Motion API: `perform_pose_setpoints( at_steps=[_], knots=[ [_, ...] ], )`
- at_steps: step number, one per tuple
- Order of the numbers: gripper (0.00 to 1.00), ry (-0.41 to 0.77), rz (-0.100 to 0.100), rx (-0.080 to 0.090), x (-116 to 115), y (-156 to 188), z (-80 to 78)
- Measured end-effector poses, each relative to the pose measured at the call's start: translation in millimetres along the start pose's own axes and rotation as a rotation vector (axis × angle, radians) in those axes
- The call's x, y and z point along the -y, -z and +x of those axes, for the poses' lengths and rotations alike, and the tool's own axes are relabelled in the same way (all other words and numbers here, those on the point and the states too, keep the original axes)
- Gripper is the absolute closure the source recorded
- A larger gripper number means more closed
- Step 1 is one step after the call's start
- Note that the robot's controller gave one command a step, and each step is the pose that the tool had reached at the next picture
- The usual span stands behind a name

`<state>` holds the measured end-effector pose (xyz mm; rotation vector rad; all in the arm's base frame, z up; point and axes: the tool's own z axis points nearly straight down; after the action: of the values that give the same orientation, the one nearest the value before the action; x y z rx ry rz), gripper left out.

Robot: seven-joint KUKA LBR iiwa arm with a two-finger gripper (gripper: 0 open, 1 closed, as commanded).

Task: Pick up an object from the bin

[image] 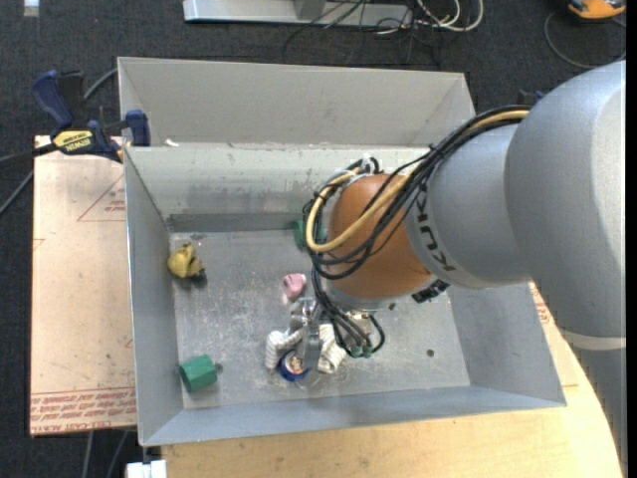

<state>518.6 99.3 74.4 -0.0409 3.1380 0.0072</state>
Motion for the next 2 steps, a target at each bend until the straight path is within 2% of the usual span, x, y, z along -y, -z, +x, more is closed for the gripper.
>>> perform_pose_setpoints(
  at_steps=[2],
  knots=[
    [1.0, -0.001, 0.0, 0.0, 0.1, -0.1, 0.0]
  ],
)
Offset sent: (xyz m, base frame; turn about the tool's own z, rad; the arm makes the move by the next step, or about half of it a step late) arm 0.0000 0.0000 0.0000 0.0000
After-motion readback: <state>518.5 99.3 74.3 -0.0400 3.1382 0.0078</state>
